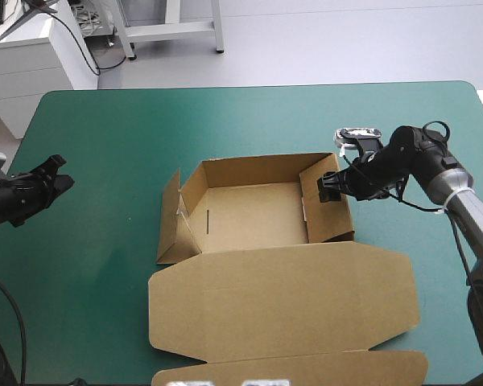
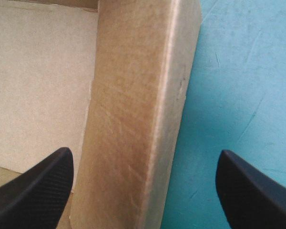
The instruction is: Fold the box
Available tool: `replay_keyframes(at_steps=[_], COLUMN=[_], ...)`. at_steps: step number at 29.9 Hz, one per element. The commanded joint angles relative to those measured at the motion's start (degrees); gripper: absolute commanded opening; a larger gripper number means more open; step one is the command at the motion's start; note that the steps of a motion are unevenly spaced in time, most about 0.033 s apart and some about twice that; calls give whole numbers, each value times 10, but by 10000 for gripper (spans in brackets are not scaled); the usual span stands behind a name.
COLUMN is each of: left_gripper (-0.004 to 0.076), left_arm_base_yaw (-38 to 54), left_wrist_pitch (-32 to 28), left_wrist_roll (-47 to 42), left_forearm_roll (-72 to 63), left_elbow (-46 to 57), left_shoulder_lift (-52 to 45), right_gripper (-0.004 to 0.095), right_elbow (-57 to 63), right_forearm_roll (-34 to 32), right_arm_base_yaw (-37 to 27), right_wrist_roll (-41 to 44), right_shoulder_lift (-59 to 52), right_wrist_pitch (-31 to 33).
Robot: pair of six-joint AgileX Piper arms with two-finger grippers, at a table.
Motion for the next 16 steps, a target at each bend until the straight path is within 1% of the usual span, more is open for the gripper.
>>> replay_keyframes(at_steps=[1,4,8,12,16], left_gripper=[-8,-8,-8,-8,-8], left_arm_base_yaw=[2,2,2,2,2], left_wrist_pitch=[-6,-6,-5,-4,-4], left_wrist_roll=[-2,-2,-2,0,-1], left_forearm_roll=[-27,-27,-26,-26,-26], left_elbow=[-15,-15,-15,-15,-15], left_shoulder_lift=[-18,-18,-18,-18,-18], right_gripper=[783,783,783,783,783], right_elbow=[-49,-90,-133,-137,-136], right_forearm_roll=[-21,-48,-70,-122,-171], right_arm_base_yaw=[-1,-1,0,10,47], right_wrist_roll=[40,66,71,97,123], right_shoulder_lift=[-20,-20,-21,-39,-63], right_wrist_pitch=[31,82,143,143,143])
